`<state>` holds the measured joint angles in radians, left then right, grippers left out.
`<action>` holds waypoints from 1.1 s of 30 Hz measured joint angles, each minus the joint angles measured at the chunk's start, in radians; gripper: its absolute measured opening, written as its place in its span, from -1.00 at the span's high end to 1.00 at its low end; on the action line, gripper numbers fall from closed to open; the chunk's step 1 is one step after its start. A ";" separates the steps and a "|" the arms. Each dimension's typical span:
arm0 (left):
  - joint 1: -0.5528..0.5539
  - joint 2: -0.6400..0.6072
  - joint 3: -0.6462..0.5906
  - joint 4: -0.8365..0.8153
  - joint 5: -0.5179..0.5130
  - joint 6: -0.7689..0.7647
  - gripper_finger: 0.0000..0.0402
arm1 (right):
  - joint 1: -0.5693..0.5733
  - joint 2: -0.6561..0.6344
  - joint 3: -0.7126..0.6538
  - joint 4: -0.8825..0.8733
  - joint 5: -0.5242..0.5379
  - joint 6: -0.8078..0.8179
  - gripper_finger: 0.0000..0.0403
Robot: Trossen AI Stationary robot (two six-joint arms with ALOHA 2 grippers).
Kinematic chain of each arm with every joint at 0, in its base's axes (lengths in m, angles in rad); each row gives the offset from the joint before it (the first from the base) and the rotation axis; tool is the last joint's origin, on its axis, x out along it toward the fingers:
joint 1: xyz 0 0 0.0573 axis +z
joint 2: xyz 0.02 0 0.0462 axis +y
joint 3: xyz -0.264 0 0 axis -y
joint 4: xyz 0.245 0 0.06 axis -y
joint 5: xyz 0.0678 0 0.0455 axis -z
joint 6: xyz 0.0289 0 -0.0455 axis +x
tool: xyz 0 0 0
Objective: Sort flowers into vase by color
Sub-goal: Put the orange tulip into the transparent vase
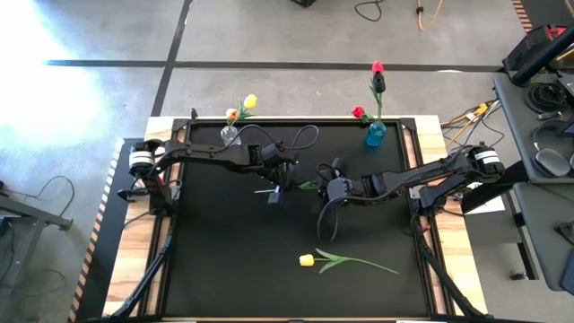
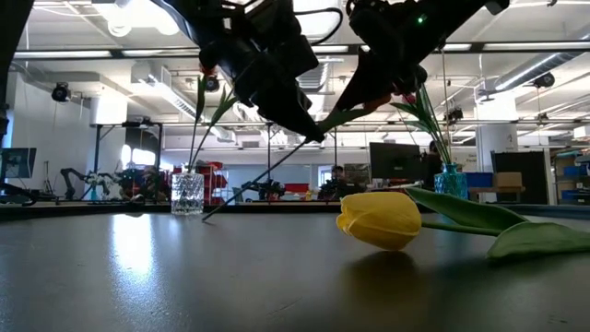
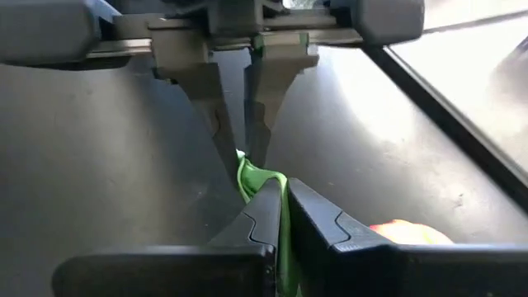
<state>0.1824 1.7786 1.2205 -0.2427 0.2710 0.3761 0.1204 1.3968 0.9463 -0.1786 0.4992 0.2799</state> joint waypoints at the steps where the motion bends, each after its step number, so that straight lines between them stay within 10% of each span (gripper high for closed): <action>1: 0.003 0.001 0.000 0.000 0.000 0.003 0.95 | 0.003 0.000 0.000 0.002 0.010 -0.012 0.92; 17: 0.057 -0.062 -0.193 0.222 0.000 -0.010 1.00 | 0.084 -0.041 0.139 -0.029 0.188 -0.227 0.06; 33: 0.072 -0.690 -0.374 0.277 -0.287 0.039 1.00 | 0.158 -0.036 -0.024 0.027 0.376 -0.122 0.93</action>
<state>0.2542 1.0890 0.8464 0.0346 -0.0156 0.4153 0.2782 1.3612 0.9225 -0.1516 0.8756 0.1577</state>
